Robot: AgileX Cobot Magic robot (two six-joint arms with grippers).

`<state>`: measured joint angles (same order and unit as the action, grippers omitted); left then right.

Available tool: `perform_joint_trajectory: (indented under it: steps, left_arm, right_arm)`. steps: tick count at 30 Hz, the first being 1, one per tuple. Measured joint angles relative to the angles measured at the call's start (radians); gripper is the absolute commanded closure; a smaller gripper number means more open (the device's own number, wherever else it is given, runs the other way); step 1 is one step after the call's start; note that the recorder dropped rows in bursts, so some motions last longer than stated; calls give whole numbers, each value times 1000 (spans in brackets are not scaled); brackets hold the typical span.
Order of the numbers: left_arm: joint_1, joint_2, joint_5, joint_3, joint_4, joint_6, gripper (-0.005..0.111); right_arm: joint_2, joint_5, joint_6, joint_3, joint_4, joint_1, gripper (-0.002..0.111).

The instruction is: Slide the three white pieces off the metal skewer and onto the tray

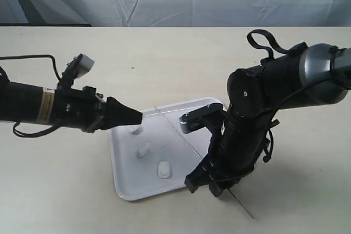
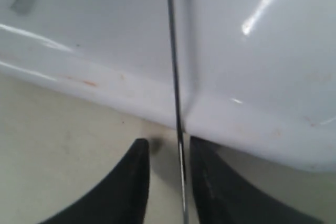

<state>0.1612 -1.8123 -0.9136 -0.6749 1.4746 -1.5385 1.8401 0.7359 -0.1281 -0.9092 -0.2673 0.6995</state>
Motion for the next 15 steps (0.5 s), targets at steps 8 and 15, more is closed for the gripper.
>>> perform_joint_trajectory:
  steps: [8, 15]
  left_arm:
    - [-108, 102, -195, 0, 142, 25, 69]
    - [-210, 231, -281, 20, 177, 63, 69]
  right_arm:
    - [-31, 33, 0, 0, -40, 0, 58]
    - [-185, 24, -2, -44, 57, 0, 58]
